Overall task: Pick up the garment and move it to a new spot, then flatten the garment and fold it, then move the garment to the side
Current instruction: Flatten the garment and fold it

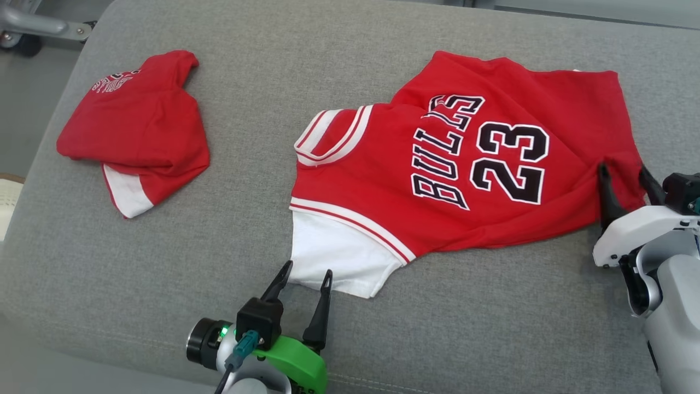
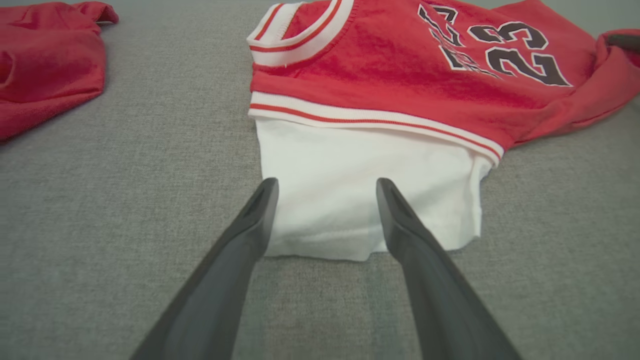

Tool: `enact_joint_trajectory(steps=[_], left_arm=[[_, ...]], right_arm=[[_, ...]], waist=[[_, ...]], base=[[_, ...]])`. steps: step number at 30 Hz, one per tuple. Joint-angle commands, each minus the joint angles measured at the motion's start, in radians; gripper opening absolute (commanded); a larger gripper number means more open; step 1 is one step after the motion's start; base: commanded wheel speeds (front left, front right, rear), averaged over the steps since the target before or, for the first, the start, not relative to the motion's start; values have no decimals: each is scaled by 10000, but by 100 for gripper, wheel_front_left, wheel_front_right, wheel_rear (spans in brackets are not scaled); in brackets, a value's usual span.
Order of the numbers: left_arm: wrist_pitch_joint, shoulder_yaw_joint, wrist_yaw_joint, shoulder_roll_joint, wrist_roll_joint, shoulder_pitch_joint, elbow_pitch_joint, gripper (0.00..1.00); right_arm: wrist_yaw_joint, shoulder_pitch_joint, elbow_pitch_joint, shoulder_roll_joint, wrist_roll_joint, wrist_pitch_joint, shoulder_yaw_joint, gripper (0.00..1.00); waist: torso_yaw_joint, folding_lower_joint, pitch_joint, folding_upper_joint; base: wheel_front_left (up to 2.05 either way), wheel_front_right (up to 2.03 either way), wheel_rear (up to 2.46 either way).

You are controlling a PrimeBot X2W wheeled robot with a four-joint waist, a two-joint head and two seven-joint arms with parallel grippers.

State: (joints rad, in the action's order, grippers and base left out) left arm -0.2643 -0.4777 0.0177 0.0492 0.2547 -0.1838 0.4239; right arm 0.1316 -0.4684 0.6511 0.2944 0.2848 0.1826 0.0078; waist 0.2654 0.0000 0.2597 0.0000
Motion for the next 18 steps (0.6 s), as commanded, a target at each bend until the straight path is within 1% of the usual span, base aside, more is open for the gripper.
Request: enact_joint_trajectory(steps=[1, 4, 7, 13, 18], left_arm=[[2, 2, 52, 29, 70, -122, 13, 100], [2, 119, 106, 29, 53, -7, 31, 100], [2, 248, 121, 31, -18, 115, 64, 100], [2, 520, 22, 31, -163, 326, 72, 100], [2, 685, -39, 31, -215, 472, 136, 100]], right_arm=[[-18, -167, 183, -55, -67, 174, -56, 100], [-18, -172, 488, -147, -166, 520, -38, 100], [-18, 192, 563, -252, -22, 723, -102, 100], [-18, 1137, 85, -320, 352, 826, -486, 100], [-18, 1769, -375, -500, 403, 824, -649, 100]], waist=[[170, 0, 89, 0], [29, 0, -79, 0], [-224, 0, -319, 0], [-770, 0, -703, 0], [-1038, 0, -918, 0]], base=[[0, 0, 0], [0, 0, 0], [0, 0, 0], [0, 0, 0], [0, 0, 0]])
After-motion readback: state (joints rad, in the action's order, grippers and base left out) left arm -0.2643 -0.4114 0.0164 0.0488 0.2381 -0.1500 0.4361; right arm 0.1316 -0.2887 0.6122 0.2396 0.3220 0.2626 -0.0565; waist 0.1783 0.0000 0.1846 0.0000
